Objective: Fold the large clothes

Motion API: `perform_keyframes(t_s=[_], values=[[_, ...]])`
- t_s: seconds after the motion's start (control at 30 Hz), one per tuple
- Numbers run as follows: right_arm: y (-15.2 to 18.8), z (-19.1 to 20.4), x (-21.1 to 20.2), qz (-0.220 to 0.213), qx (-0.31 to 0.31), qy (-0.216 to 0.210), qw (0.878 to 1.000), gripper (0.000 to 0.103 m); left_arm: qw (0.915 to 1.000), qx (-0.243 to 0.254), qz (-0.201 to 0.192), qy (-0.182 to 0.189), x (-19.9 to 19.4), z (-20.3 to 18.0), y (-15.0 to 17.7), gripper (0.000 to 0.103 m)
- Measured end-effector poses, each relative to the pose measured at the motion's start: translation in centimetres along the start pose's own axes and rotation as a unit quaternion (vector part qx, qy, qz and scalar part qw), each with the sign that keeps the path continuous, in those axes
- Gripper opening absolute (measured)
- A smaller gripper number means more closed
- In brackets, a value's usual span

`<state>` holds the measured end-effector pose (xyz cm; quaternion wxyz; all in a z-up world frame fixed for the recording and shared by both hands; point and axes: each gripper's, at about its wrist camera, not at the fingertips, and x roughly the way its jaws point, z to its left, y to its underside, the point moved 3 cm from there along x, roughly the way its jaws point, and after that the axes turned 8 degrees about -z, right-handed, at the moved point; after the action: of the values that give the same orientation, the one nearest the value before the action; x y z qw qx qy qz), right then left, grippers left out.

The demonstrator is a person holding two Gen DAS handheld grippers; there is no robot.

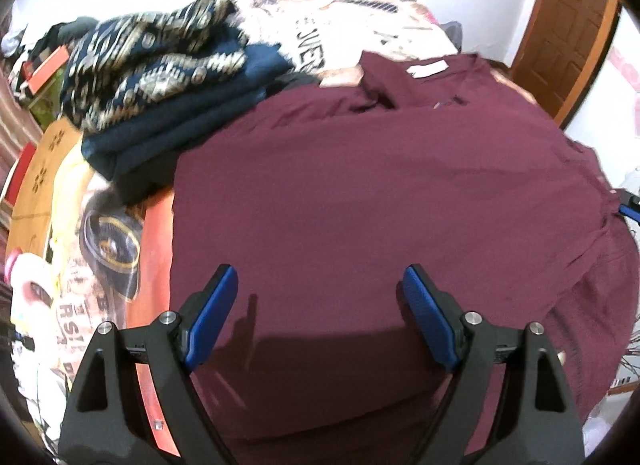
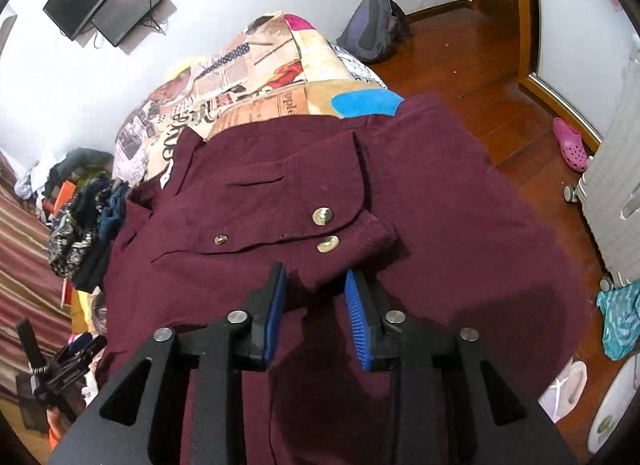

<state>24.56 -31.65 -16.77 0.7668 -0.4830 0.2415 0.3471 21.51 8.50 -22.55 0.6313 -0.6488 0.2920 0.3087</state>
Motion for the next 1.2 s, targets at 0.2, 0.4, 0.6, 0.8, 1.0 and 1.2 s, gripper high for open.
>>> perform_keyframes(t_s=[0.2,0.4,0.6,0.8,1.0,1.2], values=[[-0.6,-2.7,-3.7,-0.047,0.013,0.04,0.998,0.036,0.9988,0.019,-0.041,0.02,-1.8,-2.7,-3.5,0.084],[-0.9,-7.6,-6.9,-0.09,0.083,0.071,0.99,0.044,0.9956,0.042,-0.072,0.043,-3.0,-6.1,-6.4,0.084],[1.0,-13.0,-7.4,-0.092,0.169,0.096,0.977,0.046,0.9933,0.063,-0.075,0.062,-2.8,-9.0,-7.5,0.084],[3.7,-15.9,-5.3,-0.055,0.242,0.081,0.965,0.046,0.9933,0.071,-0.059,0.069,-1.8,-10.8,-7.0,0.084],[5.2,-18.0,-3.4,-0.039,0.302,0.046,0.951,0.046,0.9943,0.068,-0.048,0.068,-1.4,-11.1,-6.4,0.084],[4.5,-19.7,-2.9,-0.06,0.327,0.032,0.942,0.049,0.9957,0.054,-0.041,0.063,-0.8,-10.6,-6.2,0.084]])
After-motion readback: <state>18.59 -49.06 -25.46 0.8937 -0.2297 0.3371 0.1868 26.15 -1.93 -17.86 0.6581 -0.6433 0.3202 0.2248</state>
